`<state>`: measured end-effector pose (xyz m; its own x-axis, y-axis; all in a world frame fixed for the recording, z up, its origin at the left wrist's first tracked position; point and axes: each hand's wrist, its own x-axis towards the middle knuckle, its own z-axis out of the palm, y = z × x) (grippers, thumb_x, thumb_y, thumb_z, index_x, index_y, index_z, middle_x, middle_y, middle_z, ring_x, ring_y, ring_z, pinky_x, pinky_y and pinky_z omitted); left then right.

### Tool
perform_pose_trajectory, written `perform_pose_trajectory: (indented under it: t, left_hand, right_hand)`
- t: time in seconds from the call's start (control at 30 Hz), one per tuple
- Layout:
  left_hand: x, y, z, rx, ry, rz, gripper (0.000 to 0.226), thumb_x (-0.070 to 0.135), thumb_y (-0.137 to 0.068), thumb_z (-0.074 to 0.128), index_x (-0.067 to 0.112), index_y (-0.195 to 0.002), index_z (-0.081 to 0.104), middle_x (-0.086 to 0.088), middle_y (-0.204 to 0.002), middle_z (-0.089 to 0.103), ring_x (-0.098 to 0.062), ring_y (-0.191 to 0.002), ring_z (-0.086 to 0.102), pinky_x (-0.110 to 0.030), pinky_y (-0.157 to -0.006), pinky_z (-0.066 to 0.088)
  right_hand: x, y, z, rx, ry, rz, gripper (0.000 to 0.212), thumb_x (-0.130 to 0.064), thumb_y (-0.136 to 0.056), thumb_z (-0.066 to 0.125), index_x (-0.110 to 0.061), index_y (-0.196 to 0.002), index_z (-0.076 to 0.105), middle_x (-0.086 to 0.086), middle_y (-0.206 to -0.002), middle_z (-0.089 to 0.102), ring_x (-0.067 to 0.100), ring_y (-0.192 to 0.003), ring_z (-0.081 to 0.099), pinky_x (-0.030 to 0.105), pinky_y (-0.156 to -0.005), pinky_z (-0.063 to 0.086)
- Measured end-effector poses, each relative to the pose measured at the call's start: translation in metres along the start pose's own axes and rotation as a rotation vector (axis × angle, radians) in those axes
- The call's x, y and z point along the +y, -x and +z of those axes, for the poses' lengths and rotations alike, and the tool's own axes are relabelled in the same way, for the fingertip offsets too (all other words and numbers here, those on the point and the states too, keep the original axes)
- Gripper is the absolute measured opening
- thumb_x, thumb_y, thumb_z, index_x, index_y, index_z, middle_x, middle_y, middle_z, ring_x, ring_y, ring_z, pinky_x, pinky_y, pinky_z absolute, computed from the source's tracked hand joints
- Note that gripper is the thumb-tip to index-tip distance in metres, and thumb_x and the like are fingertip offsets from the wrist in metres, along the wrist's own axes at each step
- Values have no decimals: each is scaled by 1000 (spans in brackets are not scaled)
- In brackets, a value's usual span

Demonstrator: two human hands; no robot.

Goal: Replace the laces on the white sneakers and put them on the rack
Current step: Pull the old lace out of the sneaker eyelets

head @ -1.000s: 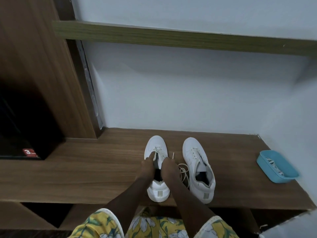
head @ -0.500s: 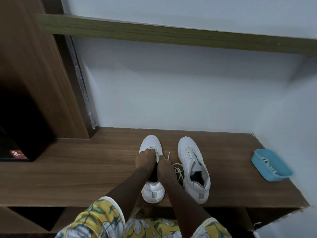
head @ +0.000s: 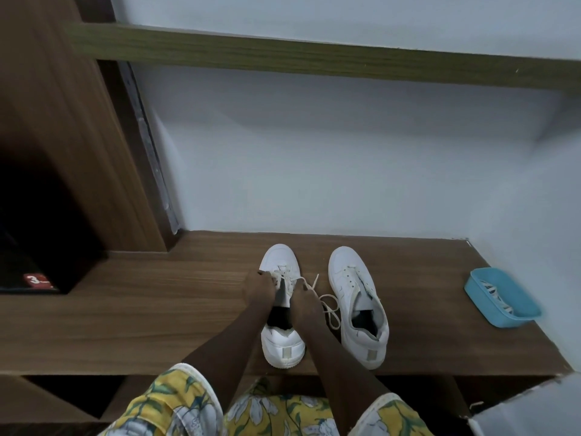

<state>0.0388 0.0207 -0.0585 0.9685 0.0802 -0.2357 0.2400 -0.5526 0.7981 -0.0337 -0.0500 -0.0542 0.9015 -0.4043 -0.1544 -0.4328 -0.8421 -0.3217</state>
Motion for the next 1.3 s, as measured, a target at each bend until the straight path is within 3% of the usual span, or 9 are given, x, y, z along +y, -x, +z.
perform_pose_trajectory:
  t: [0.1, 0.23, 0.3, 0.37, 0.53, 0.7, 1.0, 1.17, 1.3]
  left_hand:
    - [-1, 3, -7, -32, -116, 129, 26, 11, -95, 45, -2, -110, 62, -15, -101, 65, -28, -90, 60, -33, -73, 41]
    - [-3, 9, -13, -57, -567, 565, 42, 15, -95, 46, 26, -136, 46, -5, -123, 59, -25, -100, 62, -29, -71, 45]
    - [-5, 10, -15, 19, -780, 746, 36, 19, -96, 44, 26, -130, 53, 1, -132, 55, -24, -100, 64, -29, -71, 48]
    - [-5, 13, -18, 57, -860, 819, 30, 23, -96, 41, 23, -115, 64, 2, -119, 63, -23, -95, 64, -26, -71, 43]
    - [-9, 10, -20, 91, -888, 744, 9, 26, -87, 61, 20, -86, 67, 2, -83, 68, -17, -75, 66, -25, -59, 45]
    - [-22, 4, -10, 14, -652, 567, 19, 19, -100, 39, 11, -109, 54, -7, -103, 63, -24, -92, 61, -31, -68, 44]
    - [-27, 0, -17, 83, -116, 103, 23, 10, -97, 43, -3, -112, 55, -23, -110, 62, -36, -104, 57, -37, -80, 41]
    - [-30, -1, -14, 63, -389, 483, 35, 18, -93, 52, 17, -127, 53, -4, -120, 60, -26, -107, 55, -33, -85, 43]
    - [-28, -1, -14, 64, -634, 736, 33, 19, -95, 46, 28, -123, 61, 7, -121, 63, -21, -103, 59, -31, -83, 43]
  right_hand:
    - [0, 1, 1, 6, -15, -4, 40, -2, -99, 30, 0, -139, 29, 21, -125, 57, 33, -113, 58, 37, -89, 46]
    - [1, 1, 2, 27, -3, -18, 44, -4, -100, 29, -1, -143, 24, 20, -128, 56, 30, -115, 58, 35, -91, 46]
    - [1, 1, 2, 28, -6, -16, 45, -5, -100, 29, -2, -144, 22, 20, -128, 56, 30, -115, 57, 35, -92, 45]
    - [1, 1, 2, 27, -27, -11, 44, -5, -100, 29, -2, -143, 23, 20, -128, 56, 31, -115, 57, 36, -92, 45]
    - [0, 1, 1, 14, -40, 1, 38, -5, -100, 27, 0, -137, 32, 19, -127, 56, 31, -116, 57, 36, -92, 45]
    - [0, 2, 1, -1, 30, -9, 31, -4, -100, 30, 0, -129, 40, 17, -128, 55, 27, -117, 56, 31, -93, 45]
    - [3, 1, 1, -14, 52, -12, 29, -3, -99, 34, -1, -126, 46, 16, -126, 57, 26, -116, 56, 31, -92, 46]
    - [1, 1, 2, -3, 41, 3, 28, -5, -100, 33, -1, -125, 47, 15, -126, 57, 25, -116, 57, 30, -92, 46]
    - [1, 2, 1, 7, 20, 17, 29, -6, -100, 32, -1, -125, 47, 15, -126, 58, 25, -116, 57, 29, -92, 46]
